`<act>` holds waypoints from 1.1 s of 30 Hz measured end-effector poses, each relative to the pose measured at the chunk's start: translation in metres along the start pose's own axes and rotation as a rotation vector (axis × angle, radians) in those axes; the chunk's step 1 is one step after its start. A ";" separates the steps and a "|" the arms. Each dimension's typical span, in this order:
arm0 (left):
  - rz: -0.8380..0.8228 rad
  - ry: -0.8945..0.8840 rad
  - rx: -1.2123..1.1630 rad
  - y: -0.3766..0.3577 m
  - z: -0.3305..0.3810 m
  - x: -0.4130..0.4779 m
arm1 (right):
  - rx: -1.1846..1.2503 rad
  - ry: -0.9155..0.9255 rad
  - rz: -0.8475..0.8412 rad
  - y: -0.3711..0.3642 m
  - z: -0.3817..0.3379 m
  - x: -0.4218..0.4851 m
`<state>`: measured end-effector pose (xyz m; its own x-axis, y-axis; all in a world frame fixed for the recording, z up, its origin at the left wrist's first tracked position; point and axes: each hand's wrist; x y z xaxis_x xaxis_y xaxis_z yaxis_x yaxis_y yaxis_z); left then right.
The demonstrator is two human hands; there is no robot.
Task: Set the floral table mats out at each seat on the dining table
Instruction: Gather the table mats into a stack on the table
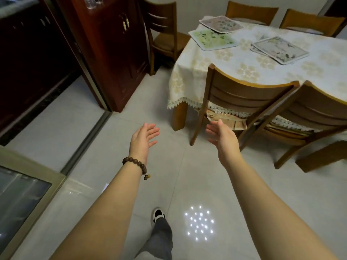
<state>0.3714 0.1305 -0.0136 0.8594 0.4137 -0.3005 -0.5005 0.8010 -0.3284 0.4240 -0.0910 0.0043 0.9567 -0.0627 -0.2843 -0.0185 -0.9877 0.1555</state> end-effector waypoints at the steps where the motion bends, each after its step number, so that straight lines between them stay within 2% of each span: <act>1: 0.005 0.005 0.004 0.000 0.007 0.020 | 0.008 -0.002 0.002 -0.011 -0.008 0.016; 8: -0.013 -0.015 0.023 -0.016 0.062 0.136 | 0.045 -0.001 0.032 -0.064 -0.056 0.105; 17: -0.024 -0.003 0.012 -0.037 0.088 0.271 | 0.024 -0.011 -0.017 -0.122 -0.096 0.238; 23: -0.018 -0.024 0.048 -0.080 0.112 0.382 | 0.021 0.048 -0.054 -0.152 -0.133 0.355; 28: 0.008 -0.090 0.047 -0.115 0.156 0.463 | 0.031 0.057 -0.081 -0.171 -0.175 0.437; 33: 0.008 -0.084 0.037 -0.137 0.174 0.528 | 0.023 0.037 -0.081 -0.193 -0.199 0.504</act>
<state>0.9116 0.3140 0.0283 0.8617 0.4539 -0.2268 -0.5048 0.8122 -0.2924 0.9680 0.0963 0.0191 0.9655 0.0224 -0.2595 0.0529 -0.9924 0.1111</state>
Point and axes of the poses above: each hand's wrist, its own x-axis towards the middle knuckle, its own y-axis out of the back of the hand, z = x × y, and after that the axes turned 12 degrees about -x, right-handed
